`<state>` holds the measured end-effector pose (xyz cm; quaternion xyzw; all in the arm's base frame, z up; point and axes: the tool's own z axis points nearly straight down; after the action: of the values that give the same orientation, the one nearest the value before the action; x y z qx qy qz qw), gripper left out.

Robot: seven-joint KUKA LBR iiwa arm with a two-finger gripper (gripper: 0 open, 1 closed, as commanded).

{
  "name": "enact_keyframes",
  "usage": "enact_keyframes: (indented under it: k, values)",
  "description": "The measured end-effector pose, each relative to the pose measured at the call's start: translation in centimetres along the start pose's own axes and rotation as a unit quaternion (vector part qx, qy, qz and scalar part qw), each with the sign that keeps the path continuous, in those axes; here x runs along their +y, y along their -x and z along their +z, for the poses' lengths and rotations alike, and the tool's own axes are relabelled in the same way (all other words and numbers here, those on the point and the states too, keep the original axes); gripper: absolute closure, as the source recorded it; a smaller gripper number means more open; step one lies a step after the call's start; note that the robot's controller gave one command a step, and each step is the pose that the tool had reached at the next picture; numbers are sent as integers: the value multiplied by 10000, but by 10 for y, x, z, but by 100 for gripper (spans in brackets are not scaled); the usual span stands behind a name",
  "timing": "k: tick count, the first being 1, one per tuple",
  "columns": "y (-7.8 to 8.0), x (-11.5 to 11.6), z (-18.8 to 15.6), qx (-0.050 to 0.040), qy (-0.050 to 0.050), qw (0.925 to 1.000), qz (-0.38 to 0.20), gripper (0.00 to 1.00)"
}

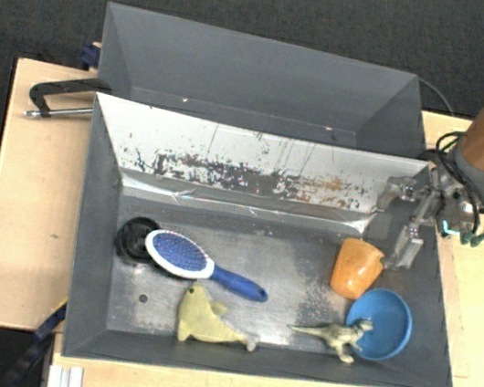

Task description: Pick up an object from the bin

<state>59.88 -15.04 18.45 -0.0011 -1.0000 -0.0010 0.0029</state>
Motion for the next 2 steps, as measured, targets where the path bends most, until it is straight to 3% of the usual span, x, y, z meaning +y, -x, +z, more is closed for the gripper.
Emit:
enact_keyframes:
  k: [1, 2]
  values:
    - [-18, -2, 81, -12, 0, 9860, -1670, 0]
    - [-17, -2, 79, -37, -15, 9858, -1677, 100]
